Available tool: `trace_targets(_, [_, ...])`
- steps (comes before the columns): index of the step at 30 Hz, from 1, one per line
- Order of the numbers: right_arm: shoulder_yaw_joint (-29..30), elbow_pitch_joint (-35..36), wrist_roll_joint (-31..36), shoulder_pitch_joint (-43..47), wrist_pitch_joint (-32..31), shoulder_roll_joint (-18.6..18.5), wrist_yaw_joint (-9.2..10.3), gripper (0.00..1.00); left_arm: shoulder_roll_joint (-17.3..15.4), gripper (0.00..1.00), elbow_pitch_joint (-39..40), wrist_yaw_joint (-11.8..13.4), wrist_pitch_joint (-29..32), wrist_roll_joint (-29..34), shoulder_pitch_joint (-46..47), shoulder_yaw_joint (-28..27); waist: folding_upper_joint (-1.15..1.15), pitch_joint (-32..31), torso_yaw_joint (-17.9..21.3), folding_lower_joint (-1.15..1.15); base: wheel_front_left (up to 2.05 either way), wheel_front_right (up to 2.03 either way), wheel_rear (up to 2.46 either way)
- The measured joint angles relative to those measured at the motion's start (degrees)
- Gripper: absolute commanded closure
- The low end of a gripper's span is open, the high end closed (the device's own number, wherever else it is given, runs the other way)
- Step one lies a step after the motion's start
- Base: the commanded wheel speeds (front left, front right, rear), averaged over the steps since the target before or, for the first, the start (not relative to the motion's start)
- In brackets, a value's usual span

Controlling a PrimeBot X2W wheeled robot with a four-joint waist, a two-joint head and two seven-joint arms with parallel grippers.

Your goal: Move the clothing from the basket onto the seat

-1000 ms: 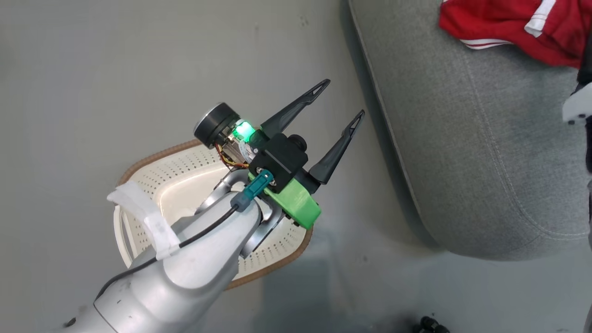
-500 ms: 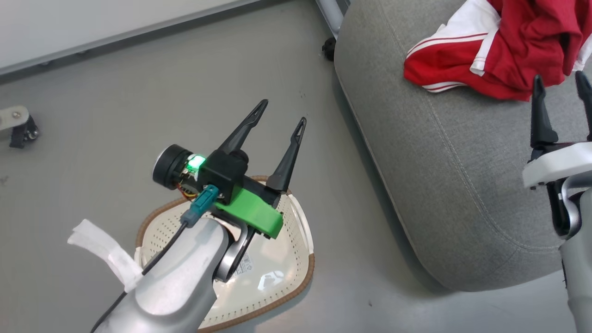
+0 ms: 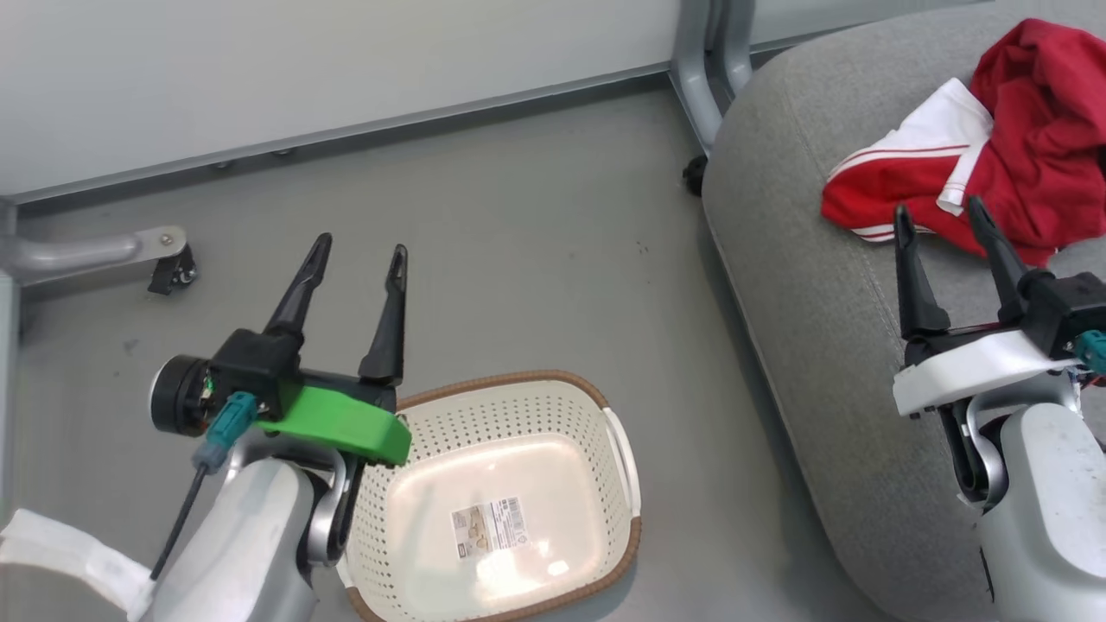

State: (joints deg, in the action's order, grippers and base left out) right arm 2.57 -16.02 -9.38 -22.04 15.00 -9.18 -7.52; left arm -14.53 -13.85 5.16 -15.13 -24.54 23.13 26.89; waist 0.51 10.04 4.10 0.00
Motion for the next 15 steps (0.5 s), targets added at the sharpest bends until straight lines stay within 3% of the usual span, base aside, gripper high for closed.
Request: trace_targets(15, [-4.11, 2.55, 0.32, 8.56, -0.01, 4.8, 0.0, 0.0, 3.33, 0.0, 0.74, -1.71, 0.0, 4.11, -12.89, -12.99, 0.0, -7.85, -6.5, 0.0, 0.0, 0.0, 0.0])
